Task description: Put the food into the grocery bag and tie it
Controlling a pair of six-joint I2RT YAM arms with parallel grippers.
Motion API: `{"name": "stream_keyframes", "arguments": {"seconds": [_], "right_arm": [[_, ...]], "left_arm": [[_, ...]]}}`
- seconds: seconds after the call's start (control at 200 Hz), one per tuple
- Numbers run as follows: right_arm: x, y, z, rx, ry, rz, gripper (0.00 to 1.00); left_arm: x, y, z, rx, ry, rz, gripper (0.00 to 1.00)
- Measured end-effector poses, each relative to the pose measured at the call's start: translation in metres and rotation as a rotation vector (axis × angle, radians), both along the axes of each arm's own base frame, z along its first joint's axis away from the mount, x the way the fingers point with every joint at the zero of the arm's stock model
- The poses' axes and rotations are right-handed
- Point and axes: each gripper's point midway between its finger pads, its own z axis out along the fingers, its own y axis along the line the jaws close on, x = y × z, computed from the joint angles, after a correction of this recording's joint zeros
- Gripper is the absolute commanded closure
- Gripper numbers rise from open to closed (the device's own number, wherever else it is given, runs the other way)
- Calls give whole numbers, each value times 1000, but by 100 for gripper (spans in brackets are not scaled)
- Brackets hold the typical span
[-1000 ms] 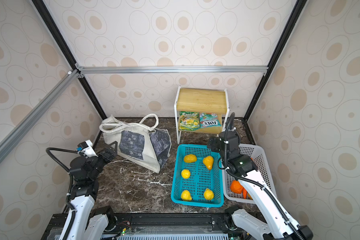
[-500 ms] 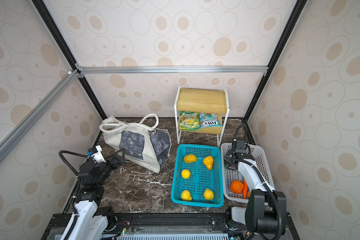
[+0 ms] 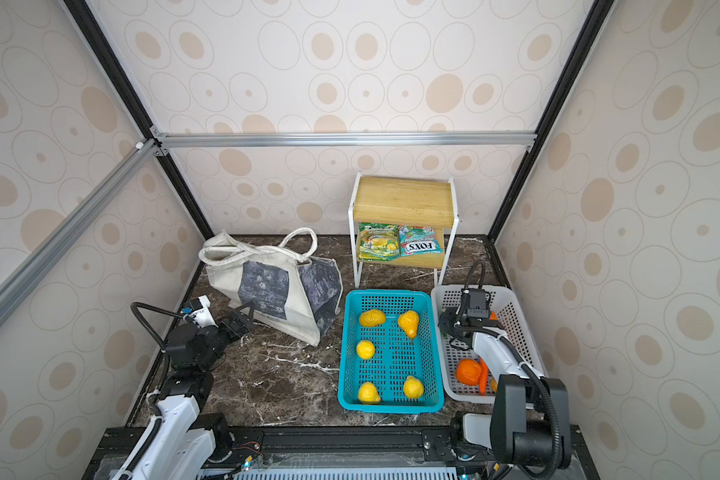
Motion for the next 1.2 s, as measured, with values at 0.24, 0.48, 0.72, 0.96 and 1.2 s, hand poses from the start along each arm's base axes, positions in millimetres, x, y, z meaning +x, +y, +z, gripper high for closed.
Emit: {"name": "stream_keyframes", "arguments": {"seconds": [0.24, 0.48, 0.72, 0.96, 1.2], "right_arm": [[0, 29, 2, 36, -17, 71, 69], [2, 4, 25, -86, -75, -5, 45], [2, -53, 57, -404, -169, -158, 21], [-7, -64, 18, -545, -241, -119, 22], [10, -53, 22, -554, -419, -63, 23]], "left_arm": [[3, 19, -4, 19, -18, 108, 1], [3, 59, -13, 113, -39, 327, 1], [15, 79, -51, 307, 71, 430, 1], [31, 80, -28, 553, 46, 468, 1], [25, 88, -54, 672, 73, 484, 1]]}}
